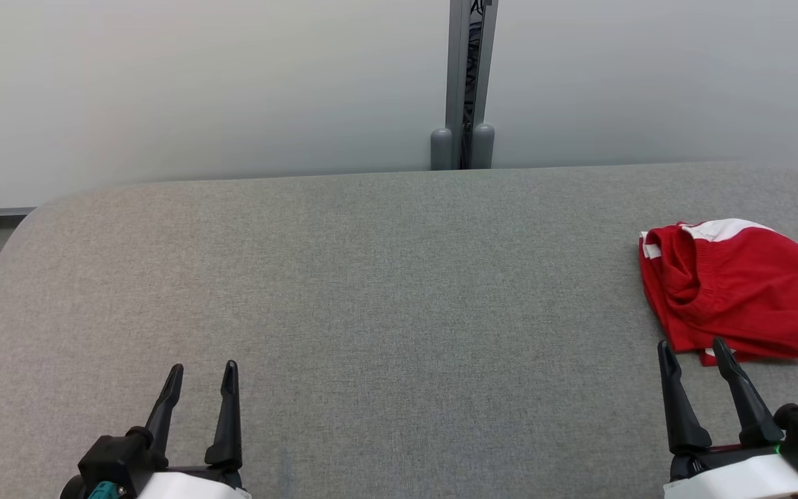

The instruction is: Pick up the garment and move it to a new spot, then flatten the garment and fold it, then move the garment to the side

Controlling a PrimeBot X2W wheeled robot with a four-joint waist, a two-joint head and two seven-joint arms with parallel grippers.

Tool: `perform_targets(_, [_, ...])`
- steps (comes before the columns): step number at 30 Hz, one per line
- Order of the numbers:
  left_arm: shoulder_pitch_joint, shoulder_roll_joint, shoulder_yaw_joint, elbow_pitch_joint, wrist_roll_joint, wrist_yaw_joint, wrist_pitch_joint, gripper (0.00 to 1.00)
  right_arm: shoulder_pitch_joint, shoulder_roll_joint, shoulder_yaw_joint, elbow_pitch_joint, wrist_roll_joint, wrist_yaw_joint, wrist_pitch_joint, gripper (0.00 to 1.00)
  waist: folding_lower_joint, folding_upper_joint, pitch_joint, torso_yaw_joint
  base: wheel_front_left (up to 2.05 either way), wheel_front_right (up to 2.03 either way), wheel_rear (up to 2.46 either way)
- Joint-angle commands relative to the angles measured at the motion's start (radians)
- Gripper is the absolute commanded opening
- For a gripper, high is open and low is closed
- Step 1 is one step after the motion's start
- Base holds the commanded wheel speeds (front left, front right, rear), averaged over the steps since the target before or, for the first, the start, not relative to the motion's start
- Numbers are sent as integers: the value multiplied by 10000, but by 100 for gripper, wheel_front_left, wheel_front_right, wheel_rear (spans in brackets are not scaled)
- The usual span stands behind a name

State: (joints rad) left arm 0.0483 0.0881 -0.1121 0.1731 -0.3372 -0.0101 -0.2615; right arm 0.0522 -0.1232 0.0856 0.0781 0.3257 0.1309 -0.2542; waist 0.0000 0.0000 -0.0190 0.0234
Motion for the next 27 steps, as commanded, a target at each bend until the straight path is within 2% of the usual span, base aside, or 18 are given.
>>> perform_targets(1, [-132,50,63,21,58,-50,-28,100,-34,-3,12,-9,10,-2,38,100,0,0,-5,-2,0,0,0])
perform_targets(19, [-179,-195,243,171,180,-360,-28,100,-162,2,150,87,59,-2,90,100,0,0,-72,-29,0,0,0])
perform_targets(20, [-8,-192,215,181,128,-329,1,0,-59,41,180,62,55,0,75,0,0,0,-72,-29,0,0,0])
perform_targets(24, [246,-292,194,550,82,-330,70,0,193,157,238,385,102,0,77,0,0,0,-73,-30,0,0,0])
perform_targets(27, [131,-294,419,594,-433,-368,325,0,106,180,258,435,658,0,142,0,0,0,-65,-34,0,0,0])
